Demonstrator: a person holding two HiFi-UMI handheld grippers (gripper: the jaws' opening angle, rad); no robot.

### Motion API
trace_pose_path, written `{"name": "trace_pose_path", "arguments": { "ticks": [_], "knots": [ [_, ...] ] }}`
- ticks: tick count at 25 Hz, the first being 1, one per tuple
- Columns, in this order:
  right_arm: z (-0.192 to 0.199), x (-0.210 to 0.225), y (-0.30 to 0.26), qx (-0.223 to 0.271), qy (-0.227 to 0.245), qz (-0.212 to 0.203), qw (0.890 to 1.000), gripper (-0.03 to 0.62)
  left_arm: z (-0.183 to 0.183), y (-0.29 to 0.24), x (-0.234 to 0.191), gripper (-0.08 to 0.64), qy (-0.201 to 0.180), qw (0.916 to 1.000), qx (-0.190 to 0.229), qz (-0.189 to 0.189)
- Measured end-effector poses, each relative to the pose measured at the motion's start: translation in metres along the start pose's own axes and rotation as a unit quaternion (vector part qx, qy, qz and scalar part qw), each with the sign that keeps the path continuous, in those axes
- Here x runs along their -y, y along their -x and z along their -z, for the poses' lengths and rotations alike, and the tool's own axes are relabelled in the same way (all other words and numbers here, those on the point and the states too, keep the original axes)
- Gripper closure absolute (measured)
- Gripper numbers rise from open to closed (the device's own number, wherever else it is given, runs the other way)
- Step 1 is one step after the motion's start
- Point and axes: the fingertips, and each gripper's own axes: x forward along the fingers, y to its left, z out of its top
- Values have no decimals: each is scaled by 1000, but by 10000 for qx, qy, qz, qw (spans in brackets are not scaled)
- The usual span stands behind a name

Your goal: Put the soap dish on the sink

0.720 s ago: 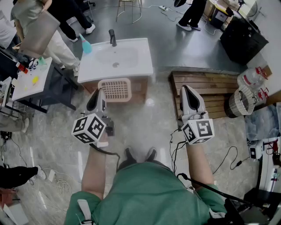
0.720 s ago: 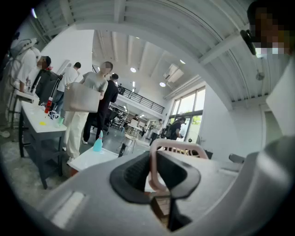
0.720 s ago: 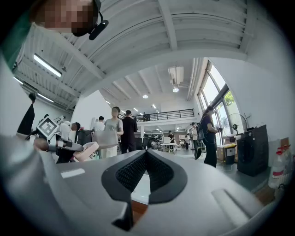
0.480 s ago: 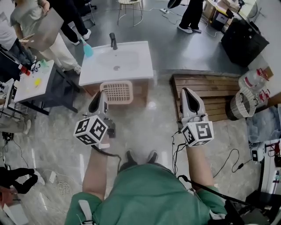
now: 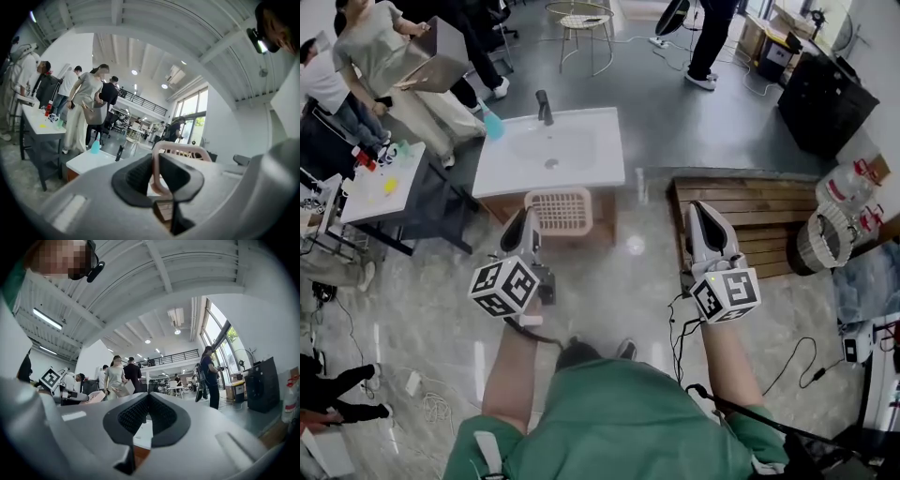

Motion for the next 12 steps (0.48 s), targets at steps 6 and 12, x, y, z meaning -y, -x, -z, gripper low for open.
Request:
{"name": "trace_pose_path", "arguments": {
  "ticks": [6, 12],
  "knots": [
    [1, 17, 1, -50, -18, -203, 9998, 603, 11, -16, 14, 515, 28, 10000, -40, -39],
    [13, 45, -25, -204, -104, -34, 9997, 603, 18, -55, 9, 515, 60, 9999, -136, -15]
  ]
}}
